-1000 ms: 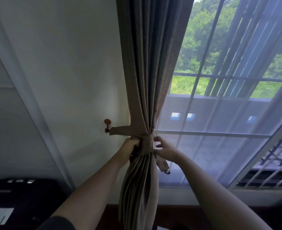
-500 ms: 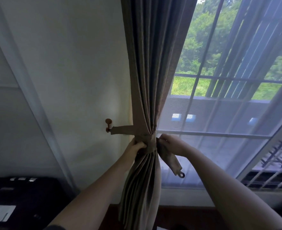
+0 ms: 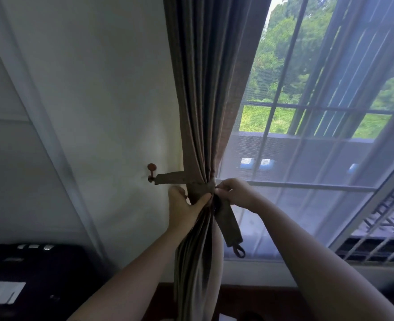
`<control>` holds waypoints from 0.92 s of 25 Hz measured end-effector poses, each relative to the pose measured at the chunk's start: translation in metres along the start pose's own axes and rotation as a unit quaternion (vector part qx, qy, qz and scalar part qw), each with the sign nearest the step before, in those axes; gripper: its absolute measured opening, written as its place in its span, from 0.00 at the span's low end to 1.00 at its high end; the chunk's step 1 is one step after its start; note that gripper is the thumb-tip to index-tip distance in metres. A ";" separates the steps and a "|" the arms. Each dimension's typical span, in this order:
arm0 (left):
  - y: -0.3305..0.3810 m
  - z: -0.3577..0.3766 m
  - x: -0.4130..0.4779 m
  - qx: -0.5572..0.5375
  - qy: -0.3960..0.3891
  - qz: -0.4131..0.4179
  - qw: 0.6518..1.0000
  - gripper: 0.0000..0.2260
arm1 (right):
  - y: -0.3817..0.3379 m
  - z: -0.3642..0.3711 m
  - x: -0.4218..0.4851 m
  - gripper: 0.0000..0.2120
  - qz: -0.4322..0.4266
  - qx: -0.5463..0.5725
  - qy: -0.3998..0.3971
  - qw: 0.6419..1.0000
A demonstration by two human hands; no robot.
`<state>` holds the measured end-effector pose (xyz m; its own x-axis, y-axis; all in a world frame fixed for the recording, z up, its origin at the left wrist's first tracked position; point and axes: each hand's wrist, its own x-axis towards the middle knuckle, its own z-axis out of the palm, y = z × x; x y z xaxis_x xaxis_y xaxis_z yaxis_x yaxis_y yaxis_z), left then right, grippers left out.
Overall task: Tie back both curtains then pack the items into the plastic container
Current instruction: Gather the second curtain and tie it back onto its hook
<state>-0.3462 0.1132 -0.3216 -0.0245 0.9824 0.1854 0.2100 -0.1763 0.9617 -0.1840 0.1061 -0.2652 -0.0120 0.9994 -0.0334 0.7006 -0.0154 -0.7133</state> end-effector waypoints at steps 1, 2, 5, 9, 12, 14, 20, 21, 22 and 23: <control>0.001 -0.001 -0.006 0.035 0.018 0.031 0.999 0.18 | 0.000 0.003 0.001 0.09 0.014 0.033 0.003 0.999; 0.000 -0.002 -0.010 0.067 0.013 0.062 0.996 0.15 | -0.001 0.005 0.003 0.09 0.027 0.057 0.003 0.998; -0.001 -0.007 -0.023 0.120 -0.070 0.110 0.984 0.14 | -0.006 0.010 0.009 0.10 0.058 0.083 0.005 0.995; 0.010 0.002 -0.029 0.179 -0.091 0.086 0.976 0.20 | -0.016 0.015 0.011 0.10 0.063 0.059 0.003 0.996; 0.011 0.006 -0.026 0.255 -0.072 0.076 0.961 0.23 | -0.019 0.017 0.011 0.08 0.060 0.063 0.006 0.996; 0.013 0.003 -0.022 0.258 -0.084 0.070 0.960 0.17 | -0.019 0.016 0.012 0.09 0.074 0.077 0.013 0.994; 0.017 -0.018 0.006 0.257 -0.156 0.110 0.947 0.15 | -0.037 0.009 0.010 0.25 0.081 0.021 0.017 0.996; 0.016 -0.022 0.011 0.267 -0.174 0.123 0.940 0.15 | -0.042 0.012 0.011 0.31 0.071 -0.012 0.053 0.996; 0.016 -0.027 0.016 0.278 -0.191 0.135 0.932 0.15 | -0.045 0.017 0.013 0.34 0.065 -0.039 0.088 0.993; 0.016 -0.033 0.019 0.282 -0.211 0.143 0.925 0.15 | -0.047 0.021 0.016 0.35 0.060 -0.054 0.115 0.990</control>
<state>-0.3756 0.1274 -0.2956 0.4688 0.8590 0.2058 0.6286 -0.4881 0.6055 -0.2323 0.1220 -0.2469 0.2291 0.9718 0.0559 0.7603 -0.1427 -0.6338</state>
